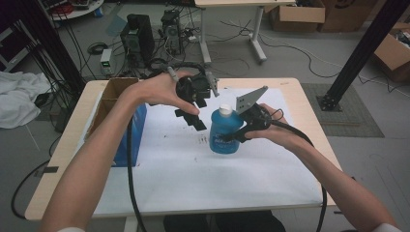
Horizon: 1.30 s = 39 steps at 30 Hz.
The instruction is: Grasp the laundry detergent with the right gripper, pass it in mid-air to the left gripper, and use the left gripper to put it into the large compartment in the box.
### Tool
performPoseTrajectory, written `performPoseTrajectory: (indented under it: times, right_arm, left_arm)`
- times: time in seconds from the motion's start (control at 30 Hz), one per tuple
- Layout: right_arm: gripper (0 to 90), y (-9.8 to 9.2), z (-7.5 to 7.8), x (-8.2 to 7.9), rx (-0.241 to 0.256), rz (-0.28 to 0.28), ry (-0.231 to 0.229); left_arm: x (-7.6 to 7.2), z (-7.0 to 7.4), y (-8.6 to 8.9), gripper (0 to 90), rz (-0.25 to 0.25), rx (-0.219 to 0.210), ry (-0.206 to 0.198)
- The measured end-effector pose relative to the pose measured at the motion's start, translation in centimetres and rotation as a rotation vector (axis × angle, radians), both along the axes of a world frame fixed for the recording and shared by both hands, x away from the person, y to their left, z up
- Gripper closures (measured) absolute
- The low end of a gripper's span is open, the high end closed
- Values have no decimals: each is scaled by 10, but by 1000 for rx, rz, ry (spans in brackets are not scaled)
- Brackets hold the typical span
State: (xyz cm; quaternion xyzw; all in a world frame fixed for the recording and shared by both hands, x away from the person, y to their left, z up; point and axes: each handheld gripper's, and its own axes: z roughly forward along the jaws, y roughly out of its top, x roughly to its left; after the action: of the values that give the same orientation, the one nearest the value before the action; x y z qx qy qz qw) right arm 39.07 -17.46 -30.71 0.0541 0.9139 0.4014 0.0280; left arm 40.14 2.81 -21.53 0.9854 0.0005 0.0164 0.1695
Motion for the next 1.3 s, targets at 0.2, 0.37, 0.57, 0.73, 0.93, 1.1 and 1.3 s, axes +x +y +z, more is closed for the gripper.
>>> performPoseTrajectory:
  times: [0.2, 0.37, 0.57, 0.73, 0.93, 1.1, 1.3]
  right_arm:
    - [452, 9, -5, -7, -10, 37, 7]
    - [453, 15, -11, -11, 2, 53, 21]
    - [452, 22, -16, -13, 0, 58, 29]
    - [452, 27, -15, -13, 9, 52, 35]
    - [452, 28, -15, -14, 10, 54, 32]
    - [452, 27, -15, -14, 10, 47, 39]
    - [451, 26, -14, -13, 10, 43, 35]
  left_arm:
    - [-7, -6, -19, 182, -48, 10, 36]
    - [-11, -9, -25, 180, -58, 15, 36]
    - [-16, -16, -33, 180, -51, 43, 38]
    - [-19, -21, -36, 184, -46, 63, 25]
    - [-19, -20, -37, 197, -44, 49, 20]
    - [-20, -20, -37, 227, -46, 47, 15]
    - [-21, -23, -37, 258, -42, 45, 9]
